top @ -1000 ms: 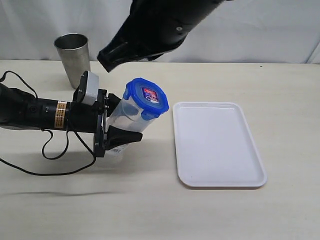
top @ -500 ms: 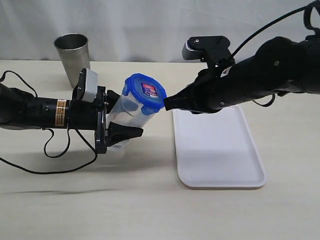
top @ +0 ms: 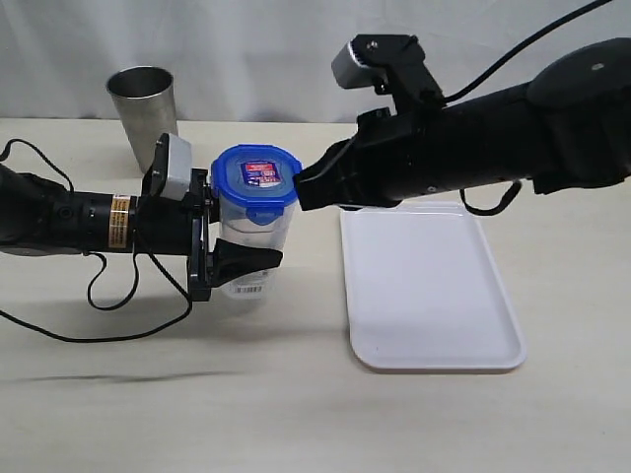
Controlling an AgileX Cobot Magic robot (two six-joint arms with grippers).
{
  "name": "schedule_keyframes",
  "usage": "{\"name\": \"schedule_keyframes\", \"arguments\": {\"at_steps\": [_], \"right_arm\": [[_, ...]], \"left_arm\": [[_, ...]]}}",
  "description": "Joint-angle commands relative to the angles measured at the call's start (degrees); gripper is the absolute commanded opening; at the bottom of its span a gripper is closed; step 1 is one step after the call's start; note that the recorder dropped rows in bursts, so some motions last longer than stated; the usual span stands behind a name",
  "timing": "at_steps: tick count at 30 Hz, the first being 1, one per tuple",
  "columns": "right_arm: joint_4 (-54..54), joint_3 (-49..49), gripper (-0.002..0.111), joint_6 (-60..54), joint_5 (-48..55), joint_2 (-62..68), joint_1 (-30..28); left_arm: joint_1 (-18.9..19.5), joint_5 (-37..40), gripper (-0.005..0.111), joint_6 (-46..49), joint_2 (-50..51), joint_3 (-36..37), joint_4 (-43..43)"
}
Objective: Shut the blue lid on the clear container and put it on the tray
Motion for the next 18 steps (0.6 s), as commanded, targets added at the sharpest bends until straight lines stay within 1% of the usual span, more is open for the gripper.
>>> {"name": "schedule_keyframes", "arguments": {"at_steps": [1, 7, 13, 15, 18], "right_arm": [[-3.8, 0.2, 0.005, 0.5, 1.9, -3.7, -0.3], [-18.6, 0.9, 0.005, 12.3, 3.4, -11.1, -0.3], [-19.4, 8.2, 0.005, 13.7, -4.8, -23.4, -0.3], [-19.4, 12.0, 0.005, 13.7, -8.6, -28.6, -0.3], [-19.3, 18.4, 0.005, 13.7, -14.0, -37.4, -0.3]], "left_arm": [[0.0, -1.8, 0.000, -0.1, -0.4, -0.2, -0.7], [0.0, -1.8, 0.000, -0.1, -0.4, -0.2, -1.0], [-0.3, -1.8, 0.000, -1.2, -0.4, -0.2, -5.6], [-1.1, -1.8, 0.000, -3.4, -0.4, -0.2, -7.5], [-3.2, -1.8, 0.000, -2.4, -0.6, -0.2, -8.7]]}}
